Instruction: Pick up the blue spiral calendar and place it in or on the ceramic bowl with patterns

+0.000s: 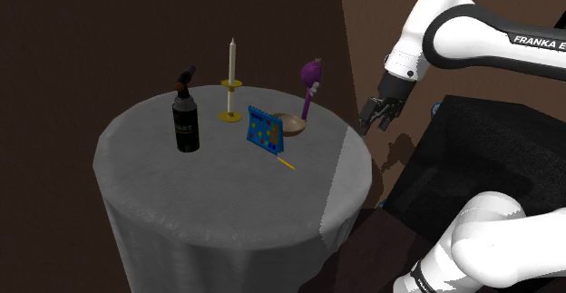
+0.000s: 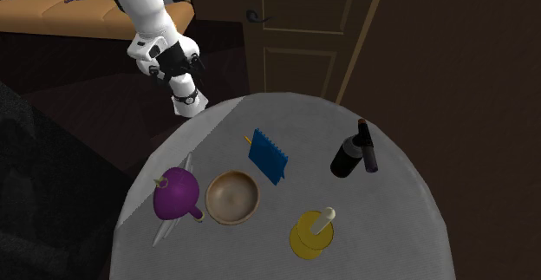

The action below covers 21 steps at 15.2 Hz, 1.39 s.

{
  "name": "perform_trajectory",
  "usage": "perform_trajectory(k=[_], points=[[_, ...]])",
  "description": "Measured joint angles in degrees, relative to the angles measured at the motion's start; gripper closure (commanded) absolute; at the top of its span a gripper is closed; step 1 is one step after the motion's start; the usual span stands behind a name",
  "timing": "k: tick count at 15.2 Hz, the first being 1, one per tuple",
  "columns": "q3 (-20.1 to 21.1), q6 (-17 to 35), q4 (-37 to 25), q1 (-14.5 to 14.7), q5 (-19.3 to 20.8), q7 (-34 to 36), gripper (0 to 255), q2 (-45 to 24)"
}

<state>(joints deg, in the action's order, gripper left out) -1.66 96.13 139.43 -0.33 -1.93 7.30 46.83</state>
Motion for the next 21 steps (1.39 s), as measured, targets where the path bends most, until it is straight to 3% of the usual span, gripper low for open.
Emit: perform_trajectory(k=[3,10,21], points=[[0.64,1.17,-1.56,0.51,0.06,-0.14,0,-2.77],[4.07,6.78,-11.41,2.67,1.34,-0.75,0,-18.55],[9.37,7.93,-33.99,5.36,7.18,-0.65,0,-43.32]])
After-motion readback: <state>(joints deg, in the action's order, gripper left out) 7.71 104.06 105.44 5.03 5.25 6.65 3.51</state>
